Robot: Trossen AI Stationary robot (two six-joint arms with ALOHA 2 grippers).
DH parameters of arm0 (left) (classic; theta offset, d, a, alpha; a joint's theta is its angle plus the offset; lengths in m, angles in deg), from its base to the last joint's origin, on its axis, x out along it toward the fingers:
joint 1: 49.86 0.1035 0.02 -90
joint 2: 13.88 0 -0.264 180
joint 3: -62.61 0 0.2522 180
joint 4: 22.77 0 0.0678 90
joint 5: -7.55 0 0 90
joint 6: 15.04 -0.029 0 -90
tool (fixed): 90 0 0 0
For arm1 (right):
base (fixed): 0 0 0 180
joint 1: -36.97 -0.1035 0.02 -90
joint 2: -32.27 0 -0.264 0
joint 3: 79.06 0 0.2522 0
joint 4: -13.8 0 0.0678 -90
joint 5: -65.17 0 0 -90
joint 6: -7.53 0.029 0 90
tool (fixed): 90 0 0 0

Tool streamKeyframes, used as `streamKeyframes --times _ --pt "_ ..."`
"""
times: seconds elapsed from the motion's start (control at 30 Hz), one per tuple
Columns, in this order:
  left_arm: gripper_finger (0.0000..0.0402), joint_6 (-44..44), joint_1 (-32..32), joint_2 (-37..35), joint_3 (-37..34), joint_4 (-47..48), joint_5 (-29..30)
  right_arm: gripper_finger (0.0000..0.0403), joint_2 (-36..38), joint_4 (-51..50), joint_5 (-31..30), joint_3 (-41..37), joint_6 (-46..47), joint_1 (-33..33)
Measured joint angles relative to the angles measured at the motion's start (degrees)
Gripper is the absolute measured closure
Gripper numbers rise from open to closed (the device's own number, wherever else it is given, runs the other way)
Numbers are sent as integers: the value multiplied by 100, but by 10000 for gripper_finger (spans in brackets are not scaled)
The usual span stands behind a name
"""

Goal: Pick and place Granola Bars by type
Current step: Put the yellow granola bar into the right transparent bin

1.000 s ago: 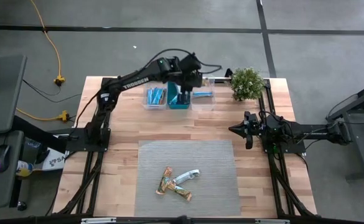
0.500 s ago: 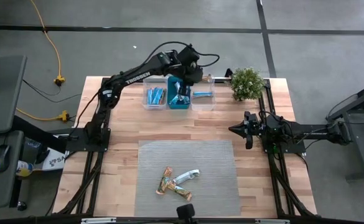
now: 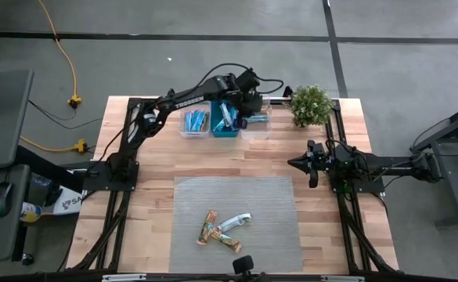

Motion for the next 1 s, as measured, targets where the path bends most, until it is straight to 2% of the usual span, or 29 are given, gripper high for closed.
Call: streamKeyframes --times 0.3,0.67,1.0 --pt "350 242 -176 467 12 -320 -152 402 1 0 0 0 2 0" --pt "350 595 -188 615 0 40 575 402 -1 0 0 0 1 0" --pt "350 603 -190 684 15 17 606 402 -1 0 1 0 2 1"
